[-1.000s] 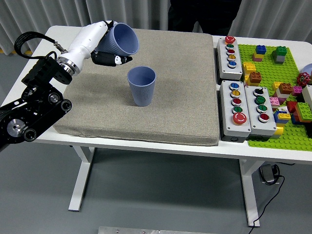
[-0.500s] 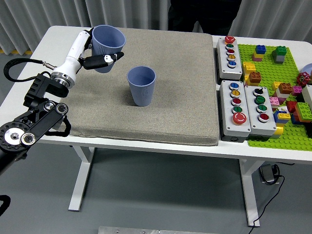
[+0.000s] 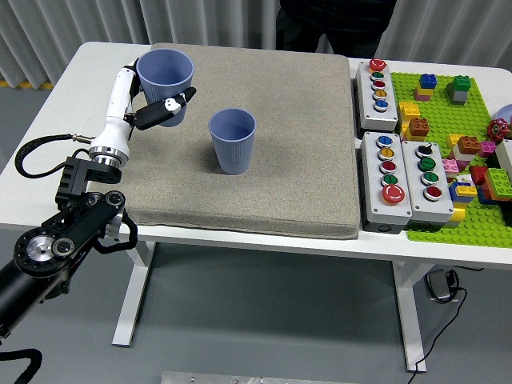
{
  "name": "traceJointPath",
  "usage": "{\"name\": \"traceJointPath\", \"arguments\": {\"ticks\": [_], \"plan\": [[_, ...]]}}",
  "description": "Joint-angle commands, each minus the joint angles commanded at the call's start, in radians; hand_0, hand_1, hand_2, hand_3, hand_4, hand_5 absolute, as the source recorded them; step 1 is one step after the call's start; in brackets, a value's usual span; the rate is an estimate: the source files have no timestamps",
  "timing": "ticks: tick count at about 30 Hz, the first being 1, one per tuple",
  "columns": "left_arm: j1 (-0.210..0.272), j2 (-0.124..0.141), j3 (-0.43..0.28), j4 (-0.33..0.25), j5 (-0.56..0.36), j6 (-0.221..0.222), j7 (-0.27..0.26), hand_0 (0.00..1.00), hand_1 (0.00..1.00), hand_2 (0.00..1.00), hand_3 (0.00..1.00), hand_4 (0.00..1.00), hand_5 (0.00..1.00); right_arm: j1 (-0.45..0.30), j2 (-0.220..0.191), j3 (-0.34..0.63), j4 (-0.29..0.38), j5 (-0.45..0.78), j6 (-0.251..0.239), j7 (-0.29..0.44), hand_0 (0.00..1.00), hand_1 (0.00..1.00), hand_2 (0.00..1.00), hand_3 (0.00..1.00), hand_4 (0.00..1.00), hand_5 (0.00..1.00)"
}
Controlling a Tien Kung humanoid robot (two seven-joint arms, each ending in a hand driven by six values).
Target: Pick cup pour cup place
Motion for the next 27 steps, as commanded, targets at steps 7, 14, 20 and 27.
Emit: {"name": "traceJointPath", "arguments": {"ticks": [7, 14, 20, 27], "plan": [[0.031, -0.023, -0.028, 0.045, -0.044, 0.042, -0.045, 0.531, 0.535, 0.531, 0.524, 0.758, 0.198, 0.005, 0.000, 0.002, 0.000, -0.002, 0.000, 0.000, 0.702, 0.683, 0.610, 0.601, 0.024, 0.388], [0.051, -0.041, -0.015, 0.115, -0.016, 0.079, -0.077, 0.536, 0.551, 0.536, 0.526, 0.755, 0.204, 0.005, 0.000, 0.003, 0.000, -0.003, 0.000, -0.001, 0.702, 0.683, 0.611, 0.601, 0.023, 0.389], [0.056, -0.055, 0.001, 0.158, -0.064, 0.076, -0.104, 0.565, 0.587, 0.562, 0.538, 0.758, 0.212, 0.005, 0.000, 0.003, 0.001, -0.005, 0.000, -0.001, 0.703, 0.683, 0.610, 0.601, 0.024, 0.390], [0.063, -0.085, 0.032, 0.200, -0.143, 0.095, -0.157, 0.565, 0.591, 0.568, 0.552, 0.754, 0.216, 0.004, 0.000, 0.003, 0.000, -0.008, 0.002, -0.001, 0.703, 0.682, 0.610, 0.601, 0.023, 0.390]]}}
